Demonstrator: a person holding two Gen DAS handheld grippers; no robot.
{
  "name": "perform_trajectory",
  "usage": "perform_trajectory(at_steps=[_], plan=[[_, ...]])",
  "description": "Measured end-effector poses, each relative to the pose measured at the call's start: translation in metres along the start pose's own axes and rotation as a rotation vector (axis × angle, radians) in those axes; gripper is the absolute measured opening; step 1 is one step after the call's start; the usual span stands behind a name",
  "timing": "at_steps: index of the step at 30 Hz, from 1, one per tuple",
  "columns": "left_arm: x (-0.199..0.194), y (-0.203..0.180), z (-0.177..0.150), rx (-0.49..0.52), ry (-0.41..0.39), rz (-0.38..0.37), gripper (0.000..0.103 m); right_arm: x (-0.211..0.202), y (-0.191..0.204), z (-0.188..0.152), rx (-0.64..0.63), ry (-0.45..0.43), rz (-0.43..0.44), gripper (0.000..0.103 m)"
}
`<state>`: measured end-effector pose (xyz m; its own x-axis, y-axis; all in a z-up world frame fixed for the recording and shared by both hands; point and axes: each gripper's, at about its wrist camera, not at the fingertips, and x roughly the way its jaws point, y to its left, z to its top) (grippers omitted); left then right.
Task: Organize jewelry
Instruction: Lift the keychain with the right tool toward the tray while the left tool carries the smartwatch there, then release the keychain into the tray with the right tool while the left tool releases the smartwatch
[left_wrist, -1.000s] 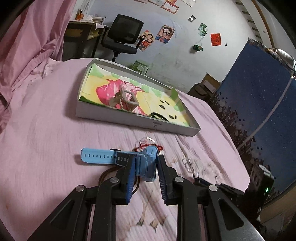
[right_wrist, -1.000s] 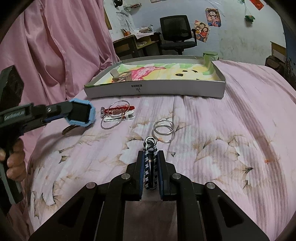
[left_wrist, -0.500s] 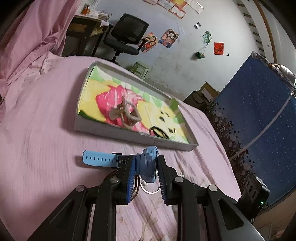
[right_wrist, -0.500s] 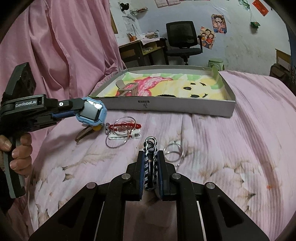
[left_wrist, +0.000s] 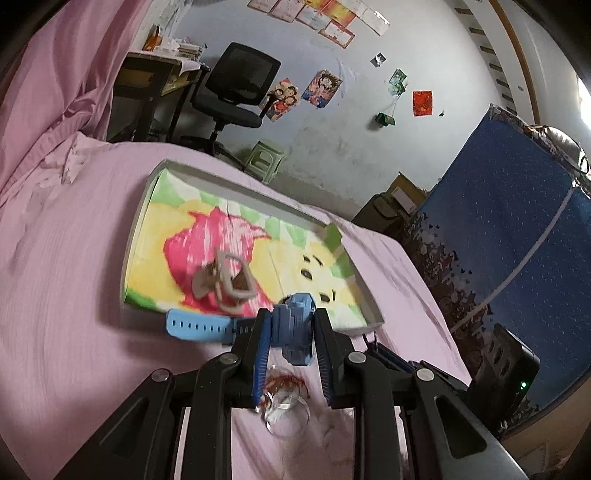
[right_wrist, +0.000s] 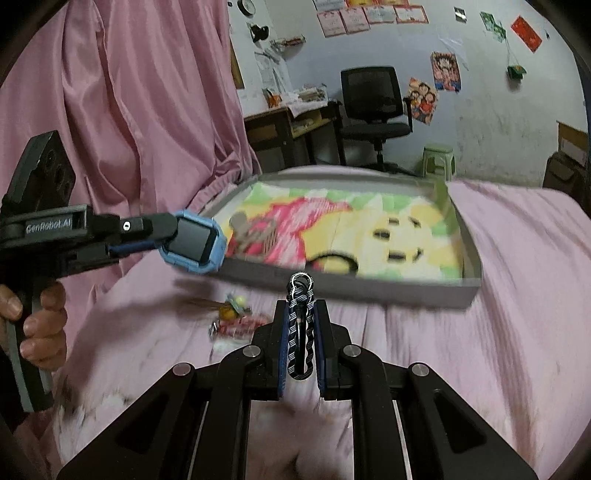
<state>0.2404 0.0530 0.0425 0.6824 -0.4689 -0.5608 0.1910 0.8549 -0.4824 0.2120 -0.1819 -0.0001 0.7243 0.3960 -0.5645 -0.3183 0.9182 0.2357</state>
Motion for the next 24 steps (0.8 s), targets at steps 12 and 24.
perform_trajectory(at_steps=[12,24], plan=[[0.032,-0.003,0.02,0.035,-0.08,0.037,0.021,0.049,-0.014,0.037,0.053,-0.023,-0.002,0.011],[0.084,-0.003,0.025,0.055,-0.021,0.063,0.002,0.086,-0.025,0.036,0.077,0.071,-0.002,0.012]])
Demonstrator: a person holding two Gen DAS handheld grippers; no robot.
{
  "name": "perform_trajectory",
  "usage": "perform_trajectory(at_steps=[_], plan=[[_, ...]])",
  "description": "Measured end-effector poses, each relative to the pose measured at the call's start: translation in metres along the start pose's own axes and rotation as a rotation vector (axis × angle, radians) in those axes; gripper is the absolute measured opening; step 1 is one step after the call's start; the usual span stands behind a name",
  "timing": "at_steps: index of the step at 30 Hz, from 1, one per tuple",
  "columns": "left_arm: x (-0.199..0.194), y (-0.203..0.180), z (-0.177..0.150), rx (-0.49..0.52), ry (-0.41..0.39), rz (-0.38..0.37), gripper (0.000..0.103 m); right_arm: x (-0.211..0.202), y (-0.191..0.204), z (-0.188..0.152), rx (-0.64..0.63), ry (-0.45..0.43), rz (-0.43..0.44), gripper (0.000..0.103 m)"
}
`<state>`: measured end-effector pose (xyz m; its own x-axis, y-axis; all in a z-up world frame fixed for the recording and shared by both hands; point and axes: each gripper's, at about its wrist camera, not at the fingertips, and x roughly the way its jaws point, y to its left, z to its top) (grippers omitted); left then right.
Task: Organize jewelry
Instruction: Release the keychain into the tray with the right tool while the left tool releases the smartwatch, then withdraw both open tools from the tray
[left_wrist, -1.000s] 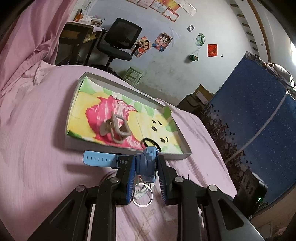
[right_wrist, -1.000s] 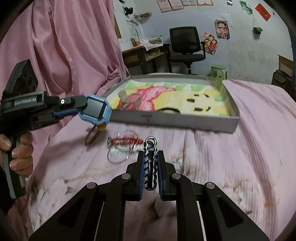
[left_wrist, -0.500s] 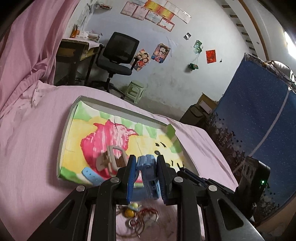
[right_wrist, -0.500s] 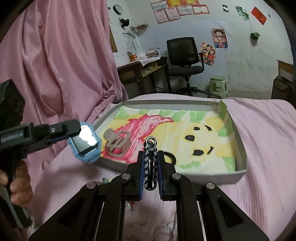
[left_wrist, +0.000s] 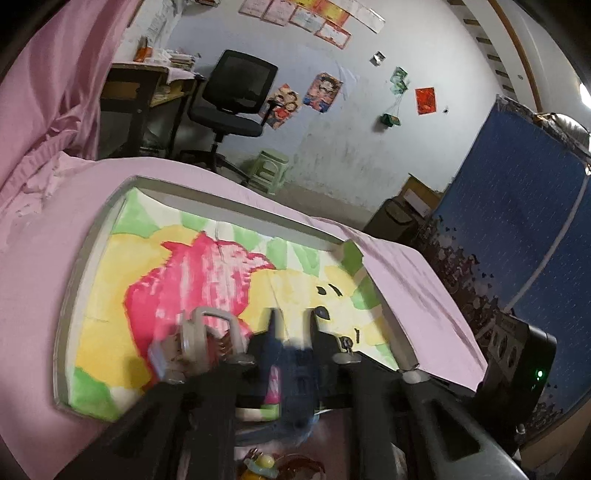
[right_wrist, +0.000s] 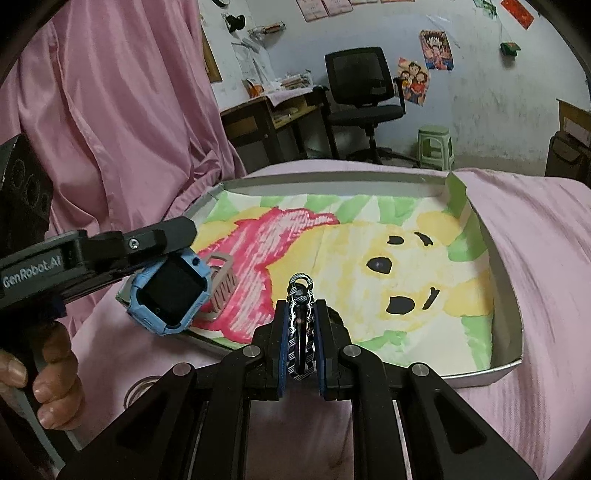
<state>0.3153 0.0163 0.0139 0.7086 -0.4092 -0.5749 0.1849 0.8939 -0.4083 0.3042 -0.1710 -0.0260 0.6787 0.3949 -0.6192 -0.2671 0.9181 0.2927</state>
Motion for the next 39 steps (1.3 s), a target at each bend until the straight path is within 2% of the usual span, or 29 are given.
perform_trajectory(at_steps=[10,14,21,27,32,35,39], plan=[[0.006,0.01,0.003,-0.025,-0.001,0.019,0.001,0.017,-0.008,0.002,0.018,0.092,-0.024,0.013],[-0.004,0.007,0.001,-0.014,-0.024,0.033,0.001,0.014,-0.009,0.0,0.024,0.088,-0.035,0.023],[-0.027,-0.001,-0.006,0.043,-0.04,0.07,0.004,-0.021,-0.003,0.003,0.013,-0.034,-0.072,0.049],[-0.055,-0.011,-0.015,0.085,-0.069,0.08,0.007,-0.061,0.003,0.003,0.005,-0.152,-0.097,0.065],[-0.083,-0.018,-0.028,0.104,-0.123,0.078,0.039,-0.092,0.007,-0.001,-0.002,-0.232,-0.111,0.08],[-0.1,-0.022,-0.035,0.114,-0.157,0.083,0.052,-0.111,0.011,-0.004,-0.006,-0.274,-0.113,0.086],[-0.122,-0.028,-0.049,0.15,-0.201,0.098,0.061,-0.13,0.017,-0.012,-0.015,-0.314,-0.115,0.095]])
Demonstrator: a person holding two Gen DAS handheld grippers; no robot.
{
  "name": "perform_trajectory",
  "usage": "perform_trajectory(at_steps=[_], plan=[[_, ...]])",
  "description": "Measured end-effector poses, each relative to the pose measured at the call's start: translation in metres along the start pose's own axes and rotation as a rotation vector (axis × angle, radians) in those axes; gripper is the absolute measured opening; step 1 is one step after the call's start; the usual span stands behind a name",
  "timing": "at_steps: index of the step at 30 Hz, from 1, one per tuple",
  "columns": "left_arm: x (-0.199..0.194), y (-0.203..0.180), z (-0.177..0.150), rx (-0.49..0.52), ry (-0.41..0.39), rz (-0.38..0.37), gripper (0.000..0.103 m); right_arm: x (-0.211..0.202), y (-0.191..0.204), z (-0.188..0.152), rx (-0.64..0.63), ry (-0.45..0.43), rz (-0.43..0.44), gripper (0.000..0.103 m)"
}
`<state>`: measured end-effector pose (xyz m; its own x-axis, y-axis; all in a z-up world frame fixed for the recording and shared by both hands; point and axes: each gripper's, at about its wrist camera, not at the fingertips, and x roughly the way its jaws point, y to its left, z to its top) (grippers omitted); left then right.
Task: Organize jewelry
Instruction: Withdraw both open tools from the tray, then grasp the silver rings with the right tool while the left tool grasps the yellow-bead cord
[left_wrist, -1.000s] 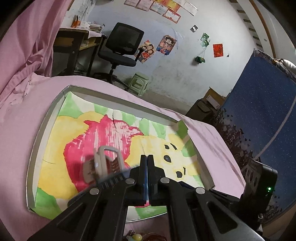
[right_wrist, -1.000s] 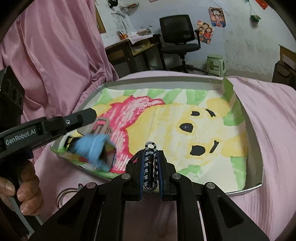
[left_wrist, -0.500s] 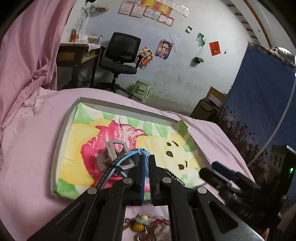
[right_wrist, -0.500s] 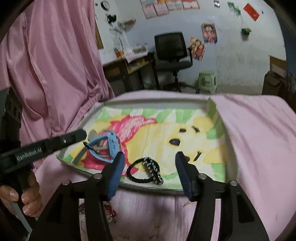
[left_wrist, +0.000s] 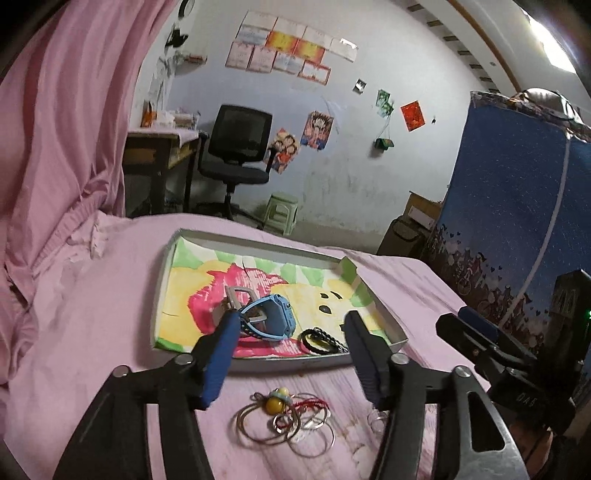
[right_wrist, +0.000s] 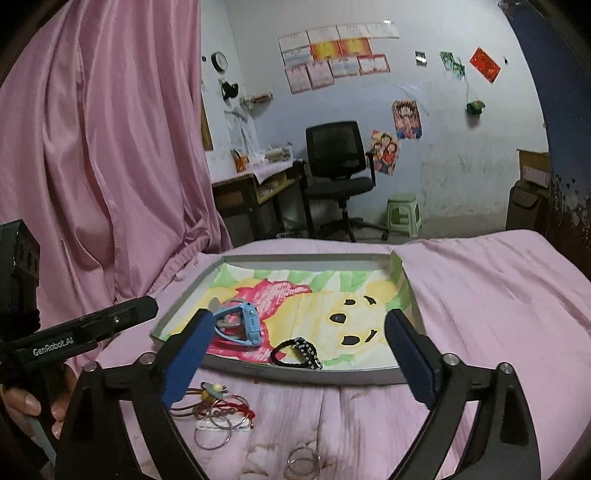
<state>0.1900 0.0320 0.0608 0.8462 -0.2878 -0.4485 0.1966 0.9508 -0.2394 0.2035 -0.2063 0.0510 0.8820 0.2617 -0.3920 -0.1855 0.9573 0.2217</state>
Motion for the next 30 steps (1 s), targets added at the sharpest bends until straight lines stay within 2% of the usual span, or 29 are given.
perform_trajectory(at_steps=[2,3,11,20,30], plan=[[-0.009,-0.003,-0.004,0.014,-0.019,0.007,0.072,-0.011,0.003,-0.002,-0.008,-0.024,0.002,0.099],[-0.015,-0.004,-0.008,0.021,-0.029,0.01,0.074,-0.017,0.004,-0.004,-0.012,-0.034,0.002,0.102],[-0.04,-0.009,-0.032,0.058,-0.056,0.037,0.089,-0.045,0.007,-0.02,-0.032,-0.071,0.0,0.102],[-0.05,-0.011,-0.059,0.094,-0.022,0.068,0.092,-0.061,0.005,-0.039,-0.048,-0.065,-0.016,0.102],[-0.053,-0.013,-0.074,0.123,0.028,0.086,0.092,-0.068,0.001,-0.057,-0.07,-0.024,-0.03,0.102]])
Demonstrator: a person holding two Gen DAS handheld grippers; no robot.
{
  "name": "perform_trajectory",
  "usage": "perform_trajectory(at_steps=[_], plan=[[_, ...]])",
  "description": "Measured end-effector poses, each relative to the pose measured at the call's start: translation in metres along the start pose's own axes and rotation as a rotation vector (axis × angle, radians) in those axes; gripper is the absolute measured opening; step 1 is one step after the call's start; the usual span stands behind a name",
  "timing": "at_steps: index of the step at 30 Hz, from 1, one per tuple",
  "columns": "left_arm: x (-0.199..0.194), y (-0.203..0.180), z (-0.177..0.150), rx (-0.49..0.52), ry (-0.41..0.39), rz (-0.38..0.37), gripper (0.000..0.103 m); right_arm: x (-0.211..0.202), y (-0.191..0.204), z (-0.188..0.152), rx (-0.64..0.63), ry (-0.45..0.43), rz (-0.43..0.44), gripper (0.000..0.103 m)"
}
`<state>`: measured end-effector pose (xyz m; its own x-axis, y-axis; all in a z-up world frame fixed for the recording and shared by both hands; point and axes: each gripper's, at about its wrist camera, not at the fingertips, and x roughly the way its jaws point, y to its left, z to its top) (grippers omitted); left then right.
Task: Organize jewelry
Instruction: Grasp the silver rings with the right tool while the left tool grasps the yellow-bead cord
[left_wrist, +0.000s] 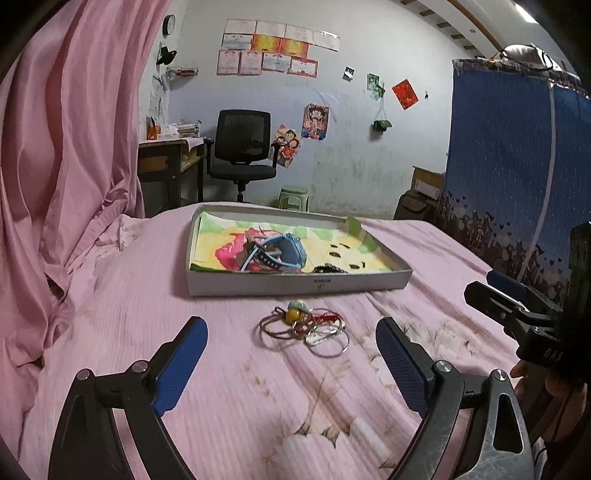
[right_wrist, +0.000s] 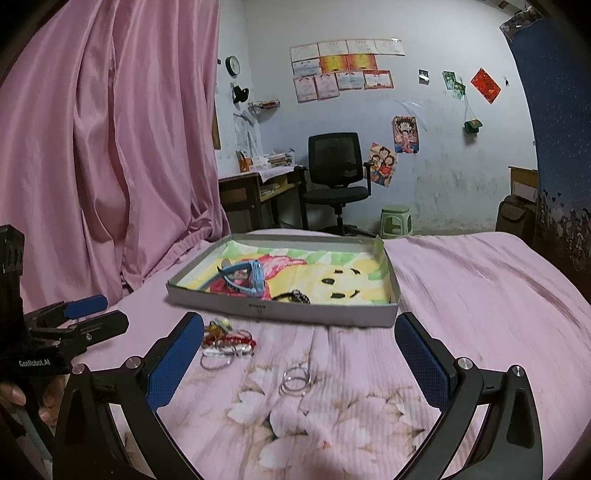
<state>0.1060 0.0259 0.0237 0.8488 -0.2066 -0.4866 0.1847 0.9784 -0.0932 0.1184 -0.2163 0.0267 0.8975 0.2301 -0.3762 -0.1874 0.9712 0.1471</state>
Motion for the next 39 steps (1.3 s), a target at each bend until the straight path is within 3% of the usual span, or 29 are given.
perform_trajectory(at_steps=[9,25,28,30,39], plan=[[0.016,0.005,-0.008,-0.007,0.1,0.01,0.092,0.003,-0.005,-0.018,-0.021,0.084,-0.008,0.102],[0.057,0.016,-0.004,-0.012,0.282,0.02,0.09,0.055,-0.004,-0.042,-0.019,0.371,0.032,0.101],[0.064,0.017,-0.001,-0.006,0.295,0.007,0.086,0.062,-0.003,-0.043,-0.015,0.394,0.049,0.088],[0.067,0.016,0.001,0.004,0.298,0.001,0.084,0.069,-0.002,-0.044,-0.011,0.415,0.055,0.074],[0.088,0.014,0.01,0.041,0.332,-0.023,0.073,0.091,0.0,-0.044,-0.005,0.457,0.072,0.061]])
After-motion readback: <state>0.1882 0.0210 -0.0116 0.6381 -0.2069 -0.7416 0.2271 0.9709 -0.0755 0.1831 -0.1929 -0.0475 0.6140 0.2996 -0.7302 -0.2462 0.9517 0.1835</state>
